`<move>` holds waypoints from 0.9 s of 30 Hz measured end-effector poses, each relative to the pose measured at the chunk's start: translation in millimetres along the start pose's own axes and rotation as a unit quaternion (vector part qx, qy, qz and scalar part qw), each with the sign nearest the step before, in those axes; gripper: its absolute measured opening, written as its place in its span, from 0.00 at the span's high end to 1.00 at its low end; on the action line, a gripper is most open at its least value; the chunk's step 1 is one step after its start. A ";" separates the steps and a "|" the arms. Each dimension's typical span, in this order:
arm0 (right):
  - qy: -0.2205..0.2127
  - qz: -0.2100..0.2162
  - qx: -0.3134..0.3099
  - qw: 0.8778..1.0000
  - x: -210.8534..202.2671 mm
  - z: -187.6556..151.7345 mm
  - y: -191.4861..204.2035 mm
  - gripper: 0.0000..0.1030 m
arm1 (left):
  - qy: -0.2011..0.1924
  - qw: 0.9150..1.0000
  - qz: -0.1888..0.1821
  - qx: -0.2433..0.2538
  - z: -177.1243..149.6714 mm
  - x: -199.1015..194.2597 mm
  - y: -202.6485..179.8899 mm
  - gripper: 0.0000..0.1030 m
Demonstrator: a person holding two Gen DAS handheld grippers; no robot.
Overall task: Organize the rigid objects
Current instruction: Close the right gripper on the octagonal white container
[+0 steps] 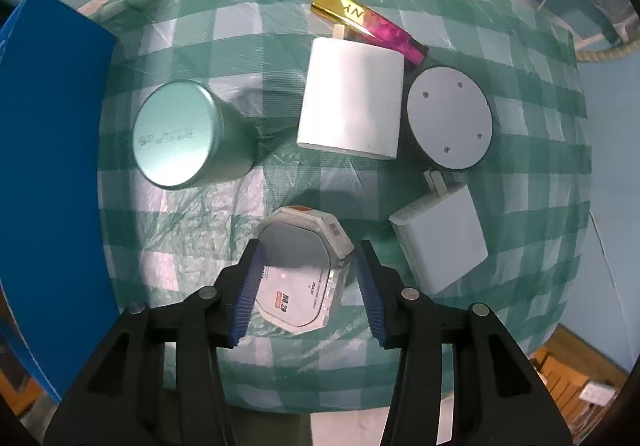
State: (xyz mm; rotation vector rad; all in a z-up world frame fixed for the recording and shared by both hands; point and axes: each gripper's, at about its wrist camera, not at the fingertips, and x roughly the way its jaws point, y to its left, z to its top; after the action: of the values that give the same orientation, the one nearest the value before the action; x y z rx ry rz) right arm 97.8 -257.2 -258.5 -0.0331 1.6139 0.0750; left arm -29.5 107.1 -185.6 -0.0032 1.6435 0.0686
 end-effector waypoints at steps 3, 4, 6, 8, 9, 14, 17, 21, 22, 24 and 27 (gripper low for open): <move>0.005 0.001 0.017 1.000 2.1 4.4 -0.8 0.45 | 0.001 1.000 0.000 -0.001 0.1 0.6 -0.1 0.96; 0.009 -0.004 0.018 1.000 4.9 5.7 -0.7 0.45 | 0.001 1.000 0.001 -0.001 0.2 0.7 -0.2 0.96; 0.017 -0.007 0.019 1.000 10.8 8.1 -0.4 0.45 | 0.002 1.000 0.002 0.000 0.3 1.0 -0.5 0.96; 0.020 -0.010 0.018 1.000 15.5 9.3 1.1 0.45 | 0.002 1.000 0.001 -0.001 0.3 0.9 -0.6 0.96; 0.021 -0.010 0.019 1.000 18.0 8.9 1.6 0.45 | 0.002 1.000 0.001 -0.001 0.3 1.0 -0.7 0.96; 0.026 -0.002 0.028 0.999 26.4 12.8 -1.4 0.43 | 0.001 1.000 0.001 0.000 0.4 1.1 -0.6 0.96; 0.019 -0.003 0.028 0.999 27.2 9.9 -7.2 0.46 | 0.002 1.000 0.001 -0.001 0.5 1.0 -0.5 0.96; 0.012 0.003 0.020 1.000 24.4 -3.3 -15.9 0.48 | 0.001 1.000 0.001 0.000 0.7 0.9 -0.7 0.96; 0.012 0.005 0.019 1.000 22.4 -5.9 -15.9 0.48 | 0.001 1.000 0.001 -0.001 0.7 0.9 -0.7 0.96; 0.008 0.009 0.011 1.000 8.8 -22.9 -17.6 0.48 | 0.001 1.000 0.001 -0.001 0.7 0.9 -0.7 0.96; 0.000 0.013 -0.004 1.000 -1.6 -30.4 -11.3 0.48 | 0.001 1.000 0.001 0.000 0.6 0.7 -0.7 0.96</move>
State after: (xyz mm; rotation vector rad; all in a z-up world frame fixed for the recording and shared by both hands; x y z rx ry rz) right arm 68.4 -270.6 -255.9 -0.0187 1.6135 0.1010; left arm -28.9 106.4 -186.4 -0.0024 1.6456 0.0709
